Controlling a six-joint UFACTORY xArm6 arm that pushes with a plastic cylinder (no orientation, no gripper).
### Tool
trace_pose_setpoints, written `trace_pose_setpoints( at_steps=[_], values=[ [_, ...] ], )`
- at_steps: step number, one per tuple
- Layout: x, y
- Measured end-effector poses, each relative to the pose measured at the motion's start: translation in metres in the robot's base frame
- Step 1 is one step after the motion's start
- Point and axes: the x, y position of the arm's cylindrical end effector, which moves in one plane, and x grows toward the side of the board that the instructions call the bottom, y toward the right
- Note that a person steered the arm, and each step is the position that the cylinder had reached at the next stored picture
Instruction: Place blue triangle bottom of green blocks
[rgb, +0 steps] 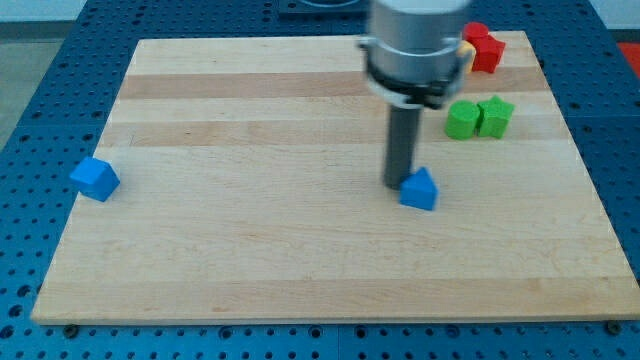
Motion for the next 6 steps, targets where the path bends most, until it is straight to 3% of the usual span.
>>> trace_pose_setpoints(
  at_steps=[1, 2, 3, 4, 6],
  values=[
    [0.001, -0.011],
    [0.011, -0.062],
    [0.045, -0.064],
    [0.05, -0.02],
    [-0.023, 0.074]
  ],
)
